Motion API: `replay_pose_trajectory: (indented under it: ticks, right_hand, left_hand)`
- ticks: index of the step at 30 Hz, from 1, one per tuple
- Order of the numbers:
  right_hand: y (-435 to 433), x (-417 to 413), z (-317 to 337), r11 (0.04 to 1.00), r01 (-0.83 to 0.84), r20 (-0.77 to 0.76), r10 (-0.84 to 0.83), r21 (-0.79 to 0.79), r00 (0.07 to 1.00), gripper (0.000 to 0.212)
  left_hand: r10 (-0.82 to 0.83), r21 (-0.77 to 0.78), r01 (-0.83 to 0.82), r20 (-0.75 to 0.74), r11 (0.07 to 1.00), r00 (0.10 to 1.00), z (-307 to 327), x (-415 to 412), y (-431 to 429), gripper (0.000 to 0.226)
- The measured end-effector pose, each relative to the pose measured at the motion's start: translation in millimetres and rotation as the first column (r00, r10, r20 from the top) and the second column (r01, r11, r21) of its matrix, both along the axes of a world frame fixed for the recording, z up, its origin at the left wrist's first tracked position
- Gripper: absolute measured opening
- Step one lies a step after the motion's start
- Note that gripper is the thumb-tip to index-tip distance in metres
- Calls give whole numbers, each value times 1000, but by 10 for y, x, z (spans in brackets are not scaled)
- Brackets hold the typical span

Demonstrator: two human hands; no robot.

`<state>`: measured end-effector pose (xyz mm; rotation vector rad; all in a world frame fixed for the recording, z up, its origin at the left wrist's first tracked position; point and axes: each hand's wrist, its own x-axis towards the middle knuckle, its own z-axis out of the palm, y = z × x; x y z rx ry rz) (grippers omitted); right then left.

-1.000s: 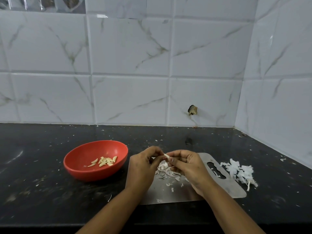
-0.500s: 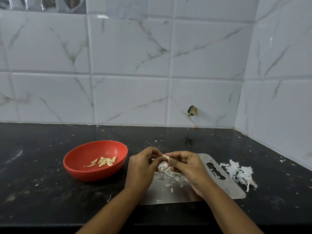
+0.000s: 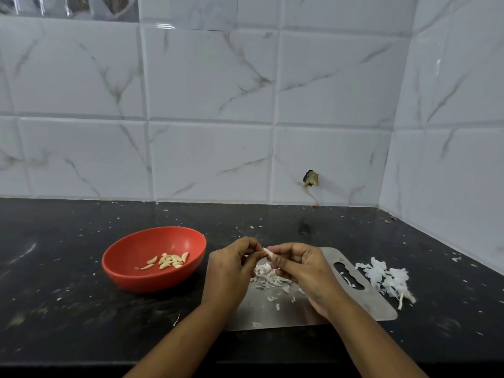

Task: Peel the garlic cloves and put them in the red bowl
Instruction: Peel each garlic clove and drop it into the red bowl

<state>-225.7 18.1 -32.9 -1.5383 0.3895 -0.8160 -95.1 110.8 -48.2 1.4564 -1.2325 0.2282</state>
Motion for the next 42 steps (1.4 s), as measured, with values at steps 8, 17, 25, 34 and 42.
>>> replay_pose_trajectory:
  ticks: [8,17,25,34,42]
  right_hand:
    - [-3,-3,5,1000,-4,-25,5,12,1000,13]
    - [-13,-16,5,1000,-14,-41,14,-2,999,13]
    - [-10,-22,4,1000,-13,-49,14,3,999,12]
    - [3,16,1,998,34,-34,-32,55,999,11]
    - [-35,5,5,988,47,80,-59,150,995,9]
  left_hand:
    - [-6,-1,6,-12,1000,1000,6,-5,2,19]
    - [-26,9,26,-19,1000,999,-6,21,-19,27]
    - [-7,78,1,83,997,997,-61,76,-52,21]
    - [-6,152,-30,235,988,972,-71,46,-56,11]
    - [-18,193,-18,179,981,984,-68,21,-58,15]
